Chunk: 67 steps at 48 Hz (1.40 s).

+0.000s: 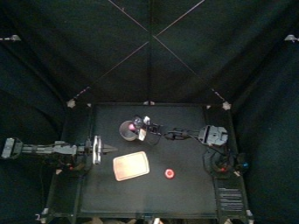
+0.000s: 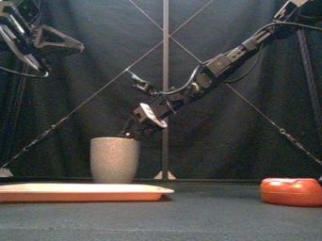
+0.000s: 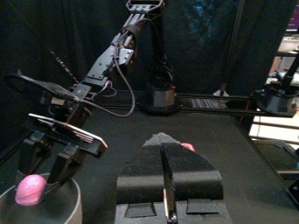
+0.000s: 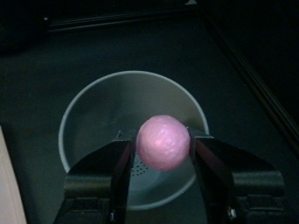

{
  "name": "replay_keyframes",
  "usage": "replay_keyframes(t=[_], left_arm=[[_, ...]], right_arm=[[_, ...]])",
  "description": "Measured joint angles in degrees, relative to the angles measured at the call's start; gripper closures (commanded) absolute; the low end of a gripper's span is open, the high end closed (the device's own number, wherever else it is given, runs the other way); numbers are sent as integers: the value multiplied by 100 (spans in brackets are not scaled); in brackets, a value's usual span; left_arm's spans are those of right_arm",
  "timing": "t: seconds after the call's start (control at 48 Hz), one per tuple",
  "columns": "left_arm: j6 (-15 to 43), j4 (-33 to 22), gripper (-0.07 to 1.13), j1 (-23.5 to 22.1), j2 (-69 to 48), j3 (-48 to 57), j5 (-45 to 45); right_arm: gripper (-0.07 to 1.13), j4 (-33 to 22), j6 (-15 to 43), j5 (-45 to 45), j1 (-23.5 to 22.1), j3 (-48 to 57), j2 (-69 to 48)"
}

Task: Pick the pink ball then place it in the grey bowl
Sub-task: Drop pink ball in the grey bowl and return to neutral

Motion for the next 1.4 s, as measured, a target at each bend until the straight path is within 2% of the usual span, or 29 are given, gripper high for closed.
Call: replay_keyframes(t=[0.083,0.188,0.583,0.792,1.146,1.396], left_arm=[[0,0,99,0,0,18,-9],[0,0,99,9,0,18,-9],[-9,-35,99,18,0,35,-9],[-9,-62,99,18,0,44,-9],[-9,-62,99,26,0,70,-9],[0,-62,99,44,0,149,-9]], right_arm=[[15,0,0,18,-9,-9,0],[8,0,0,35,26,-9,0],[8,9,-9,-176,176,255,-352],[8,62,-9,-1011,299,1283,-1371],[8,527,-18,-2786,457,3595,-2865],[8,563,-18,-3164,694,4562,-3604]])
